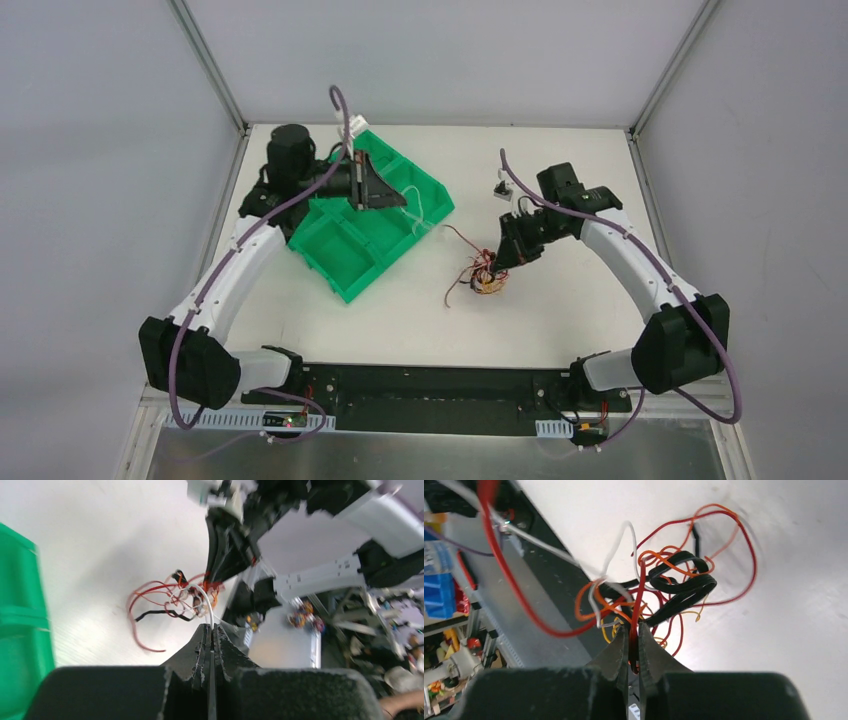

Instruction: Untangle the cables

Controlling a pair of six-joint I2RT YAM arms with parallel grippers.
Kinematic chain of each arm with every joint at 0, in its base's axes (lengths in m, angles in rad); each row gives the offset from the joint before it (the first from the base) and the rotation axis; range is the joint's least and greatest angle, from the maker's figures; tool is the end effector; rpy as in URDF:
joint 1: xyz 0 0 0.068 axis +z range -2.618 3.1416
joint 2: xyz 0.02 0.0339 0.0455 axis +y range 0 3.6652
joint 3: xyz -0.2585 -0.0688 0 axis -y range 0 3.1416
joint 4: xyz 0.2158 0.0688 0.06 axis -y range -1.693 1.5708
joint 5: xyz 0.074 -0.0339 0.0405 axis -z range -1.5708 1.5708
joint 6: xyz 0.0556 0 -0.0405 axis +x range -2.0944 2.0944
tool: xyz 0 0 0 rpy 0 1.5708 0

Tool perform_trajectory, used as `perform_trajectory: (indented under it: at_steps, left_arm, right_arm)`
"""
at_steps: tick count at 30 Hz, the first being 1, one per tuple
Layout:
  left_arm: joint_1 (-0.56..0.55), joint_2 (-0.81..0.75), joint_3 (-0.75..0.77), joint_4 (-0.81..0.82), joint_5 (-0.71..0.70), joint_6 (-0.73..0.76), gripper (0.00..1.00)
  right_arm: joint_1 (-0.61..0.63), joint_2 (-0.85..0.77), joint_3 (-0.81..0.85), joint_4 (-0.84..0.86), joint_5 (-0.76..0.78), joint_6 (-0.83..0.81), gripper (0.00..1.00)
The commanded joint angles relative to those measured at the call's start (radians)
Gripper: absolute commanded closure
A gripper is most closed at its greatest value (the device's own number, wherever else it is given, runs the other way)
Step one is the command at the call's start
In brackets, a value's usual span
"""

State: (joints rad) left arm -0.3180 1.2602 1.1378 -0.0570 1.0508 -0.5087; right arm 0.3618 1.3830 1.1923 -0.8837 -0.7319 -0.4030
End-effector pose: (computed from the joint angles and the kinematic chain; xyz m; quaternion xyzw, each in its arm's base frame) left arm 0.2343 -0.1279 0.3747 0.2568 0.6917 -0.5753 0.3531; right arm 0.2206 0.1232 0.2840 -0.4193 0.8070 0.3421 0.2365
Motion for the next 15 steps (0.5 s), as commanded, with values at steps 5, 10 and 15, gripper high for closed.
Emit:
perform_trajectory:
  at_steps: [5, 10, 15]
  left_arm:
    - [0.179, -0.033, 0.262, 0.088, 0.005, -0.076, 1.0]
    - [0.307, 0.016, 0.383, 0.153, -0.035, -0.154, 1.0]
    - [0.389, 0.075, 0.532, 0.144, -0.063, -0.155, 1.0]
  right_arm:
    - [-0.131, 0.052, -0.056, -0.044, 0.231, -0.133, 1.0]
    - [-0.21, 0.107, -0.082, -0.037, 0.308, -0.168, 1.0]
    - [-0.264, 0.169, -0.108, -0.035, 0.361, -0.199, 1.0]
